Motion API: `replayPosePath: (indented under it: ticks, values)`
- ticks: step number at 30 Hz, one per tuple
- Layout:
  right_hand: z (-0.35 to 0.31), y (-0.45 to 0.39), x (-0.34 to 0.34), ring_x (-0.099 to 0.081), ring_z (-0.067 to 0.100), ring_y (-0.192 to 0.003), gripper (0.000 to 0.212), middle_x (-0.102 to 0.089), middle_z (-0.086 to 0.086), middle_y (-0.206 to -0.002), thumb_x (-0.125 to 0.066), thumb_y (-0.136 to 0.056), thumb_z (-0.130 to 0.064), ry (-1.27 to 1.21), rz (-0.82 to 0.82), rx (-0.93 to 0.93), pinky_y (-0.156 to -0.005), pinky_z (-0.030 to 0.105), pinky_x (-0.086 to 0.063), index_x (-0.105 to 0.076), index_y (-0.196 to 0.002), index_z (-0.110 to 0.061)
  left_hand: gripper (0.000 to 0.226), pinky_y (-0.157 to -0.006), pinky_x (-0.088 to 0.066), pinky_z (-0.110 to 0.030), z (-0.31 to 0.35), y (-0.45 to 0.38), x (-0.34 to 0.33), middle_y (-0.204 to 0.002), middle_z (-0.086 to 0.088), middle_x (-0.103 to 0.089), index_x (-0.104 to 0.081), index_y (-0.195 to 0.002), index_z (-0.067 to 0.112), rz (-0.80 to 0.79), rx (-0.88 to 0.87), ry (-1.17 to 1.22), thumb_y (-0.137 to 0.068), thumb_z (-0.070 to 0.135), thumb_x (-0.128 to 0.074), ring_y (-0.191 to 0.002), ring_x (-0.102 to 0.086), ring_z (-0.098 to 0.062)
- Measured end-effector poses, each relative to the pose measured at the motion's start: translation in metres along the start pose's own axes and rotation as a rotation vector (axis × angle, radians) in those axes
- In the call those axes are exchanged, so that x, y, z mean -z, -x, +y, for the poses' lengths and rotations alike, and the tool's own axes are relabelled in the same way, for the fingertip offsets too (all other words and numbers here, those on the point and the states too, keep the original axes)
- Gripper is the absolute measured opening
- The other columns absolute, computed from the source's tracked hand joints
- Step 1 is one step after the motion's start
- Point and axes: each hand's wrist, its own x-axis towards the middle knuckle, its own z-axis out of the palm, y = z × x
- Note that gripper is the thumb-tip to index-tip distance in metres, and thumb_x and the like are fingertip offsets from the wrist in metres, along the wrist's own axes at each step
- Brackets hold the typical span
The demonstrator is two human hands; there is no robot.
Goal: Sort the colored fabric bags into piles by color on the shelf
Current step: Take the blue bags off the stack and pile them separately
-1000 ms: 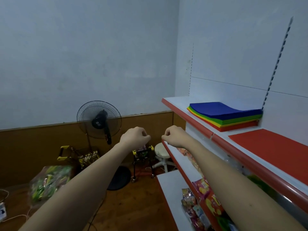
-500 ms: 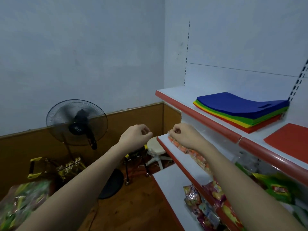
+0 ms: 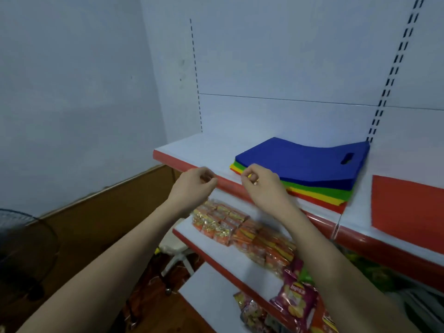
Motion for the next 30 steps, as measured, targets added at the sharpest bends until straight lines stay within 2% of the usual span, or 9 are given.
replayPosePath:
  ticks: [2,4,8,11,13,17,22,26,30]
  values:
    - [0.002,-0.006,0.018,-0.056,0.020,-0.072,0.008,-0.062,0.003,-0.075,-0.051,-0.097,-0.021,0.063,0.113,-0.001,-0.067,0.038,-0.048,-0.058,-0.099,-0.017,0.013,-0.073,-0.053,-0.029,0.005,-0.029,-0.013,-0.090,0.015,-0.067,-0.069,-0.093,0.025,-0.010,-0.041,0.081,-0.093,0.032,-0.058,-0.083,-0.062,-0.004]
    - [0.006,-0.007,0.038,-0.055,0.015,-0.074,0.013,-0.060,-0.002,-0.085,-0.047,-0.098,-0.022,0.243,0.221,0.003,-0.067,0.036,-0.048,-0.055,-0.108,-0.020,0.012,-0.074,-0.053,-0.030,0.010,-0.055,-0.026,-0.089,0.016,-0.066,-0.069,-0.091,0.026,-0.037,-0.085,0.107,-0.091,0.030,-0.058,-0.084,-0.061,-0.003]
    - [0.021,-0.013,0.076,-0.053,0.021,-0.091,0.018,-0.057,0.002,-0.098,-0.048,-0.097,-0.017,0.526,0.450,-0.071,-0.066,0.035,-0.046,-0.057,-0.112,-0.016,0.011,-0.075,-0.052,-0.031,0.013,-0.104,-0.050,-0.090,0.016,-0.066,-0.068,-0.088,0.028,-0.053,-0.124,0.118,-0.087,0.028,-0.057,-0.085,-0.063,-0.007]
    - [0.039,-0.014,0.100,-0.047,0.029,-0.102,0.020,-0.054,0.011,-0.105,-0.050,-0.092,-0.011,0.642,0.602,-0.229,-0.072,0.036,-0.039,-0.058,-0.111,-0.009,0.022,-0.076,-0.049,-0.031,0.012,-0.135,-0.067,-0.106,0.009,-0.065,-0.070,-0.104,0.024,-0.036,-0.135,0.109,-0.087,0.027,-0.058,-0.095,-0.060,-0.014]
    - [0.051,-0.011,0.110,-0.044,0.032,-0.105,0.023,-0.051,0.015,-0.112,-0.054,-0.091,-0.012,0.688,0.625,-0.384,-0.079,0.038,-0.039,-0.056,-0.114,-0.007,0.032,-0.083,-0.048,-0.033,0.012,-0.149,-0.079,-0.120,0.003,-0.061,-0.067,-0.117,0.020,-0.025,-0.135,0.094,-0.087,0.027,-0.059,-0.103,-0.058,-0.019]
    - [0.070,-0.004,0.106,-0.046,0.028,-0.099,0.032,-0.046,0.014,-0.116,-0.066,-0.089,-0.024,0.530,0.612,-0.615,-0.085,0.037,-0.041,-0.051,-0.111,-0.006,0.043,-0.093,-0.050,-0.039,0.007,-0.161,-0.105,-0.130,-0.007,-0.055,-0.064,-0.127,0.013,-0.116,-0.143,0.126,-0.085,0.022,-0.060,-0.112,-0.057,-0.025]
    - [0.076,-0.005,0.097,-0.054,0.028,-0.094,0.038,-0.048,0.009,-0.103,-0.072,-0.086,-0.028,0.396,0.764,-0.680,-0.080,0.047,-0.052,-0.045,-0.103,-0.007,0.043,-0.098,-0.047,-0.041,-0.011,-0.161,-0.123,-0.129,-0.006,-0.053,-0.064,-0.126,0.013,-0.116,-0.100,0.287,-0.086,0.027,-0.064,-0.115,-0.054,-0.023]
    - [0.080,0.001,0.096,-0.053,0.026,-0.083,0.036,-0.055,0.012,-0.095,-0.070,-0.088,-0.028,0.394,0.820,-0.687,-0.060,0.036,-0.043,-0.049,-0.100,-0.002,0.045,-0.091,-0.047,-0.033,-0.016,-0.163,-0.127,-0.125,-0.005,-0.055,-0.066,-0.124,0.015,-0.118,-0.102,0.346,-0.084,0.035,-0.070,-0.111,-0.056,-0.020]
    - [0.083,0.006,0.094,-0.057,0.028,-0.082,0.030,-0.056,0.011,-0.091,-0.067,-0.091,-0.025,0.451,0.854,-0.681,-0.063,0.039,-0.047,-0.048,-0.099,-0.003,0.046,-0.095,-0.048,-0.038,-0.018,-0.164,-0.132,-0.122,-0.003,-0.055,-0.068,-0.118,0.022,-0.118,-0.125,0.333,-0.079,0.047,-0.073,-0.115,-0.054,-0.020]
